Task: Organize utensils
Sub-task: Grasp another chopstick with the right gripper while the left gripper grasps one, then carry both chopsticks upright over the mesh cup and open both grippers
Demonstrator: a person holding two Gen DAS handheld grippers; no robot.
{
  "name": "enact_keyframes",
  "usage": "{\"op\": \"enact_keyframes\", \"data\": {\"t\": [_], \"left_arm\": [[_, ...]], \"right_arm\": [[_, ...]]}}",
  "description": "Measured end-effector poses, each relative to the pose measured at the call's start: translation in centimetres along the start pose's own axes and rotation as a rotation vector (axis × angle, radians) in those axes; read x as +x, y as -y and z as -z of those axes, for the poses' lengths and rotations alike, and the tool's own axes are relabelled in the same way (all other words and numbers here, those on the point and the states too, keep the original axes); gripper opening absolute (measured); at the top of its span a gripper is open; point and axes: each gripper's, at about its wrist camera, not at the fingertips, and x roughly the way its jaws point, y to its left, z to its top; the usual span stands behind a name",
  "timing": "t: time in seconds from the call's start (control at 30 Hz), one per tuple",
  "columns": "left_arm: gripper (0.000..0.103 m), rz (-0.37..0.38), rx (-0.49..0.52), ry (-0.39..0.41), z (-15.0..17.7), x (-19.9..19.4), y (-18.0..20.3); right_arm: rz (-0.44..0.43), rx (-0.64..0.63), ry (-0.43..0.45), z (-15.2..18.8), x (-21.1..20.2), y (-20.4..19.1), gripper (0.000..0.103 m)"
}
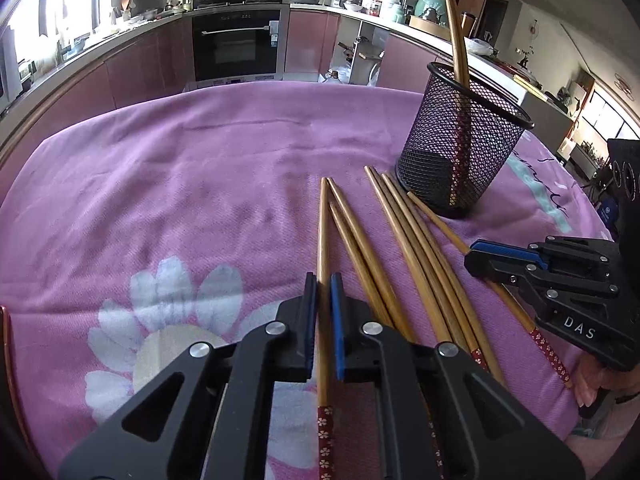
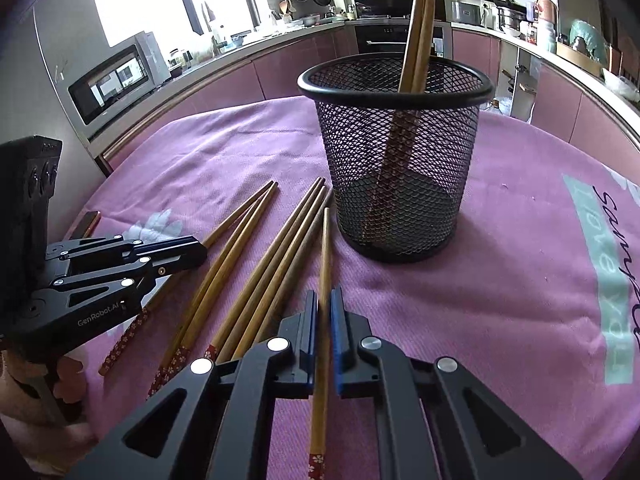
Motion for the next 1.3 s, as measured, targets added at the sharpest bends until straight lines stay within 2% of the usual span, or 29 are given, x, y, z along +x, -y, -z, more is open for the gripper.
{"op": "enact_keyframes", "data": {"t": [0.07, 0.23, 0.47, 0.67, 0.8, 0.97, 1.3], "left_arm": [[0.019, -0.004, 0.0, -0.003, -0.1, 0.1, 0.0], [0.02, -0.032, 0.037, -0.004, -0.4, 0.4, 0.5], [0.008, -0.036, 0.019, -0.001, -0.5, 0.5, 0.2], [0.008, -0.019, 0.001, 0.002, -0.4, 0.1, -0.1], [0.008, 0.025, -0.016, 0.015, -0.5, -0.9, -0.3], [0.008, 0.138, -0.047, 0.05, -1.2, -3.3, -0.8], [0.008, 0.315, -0.063, 0.169, -3.3, -8.9, -1.0]], "right_arm": [[0.0, 0.001, 0.0, 0.1, -0.1, 0.0, 0.005], [0.006, -0.007, -0.003, 0.1, -0.1, 0.0, 0.005], [-0.009, -0.01, 0.015, -0.1, -0.7, -0.2, 0.005], [-0.046, -0.012, 0.053, -0.1, -2.2, -0.1, 0.005], [-0.06, -0.012, 0.081, -0.2, -3.5, 0.0, 0.005], [-0.097, 0.005, 0.125, -0.6, -5.3, 0.2, 0.005], [-0.121, 0.037, 0.241, -1.5, -9.1, 1.3, 0.005]]}}
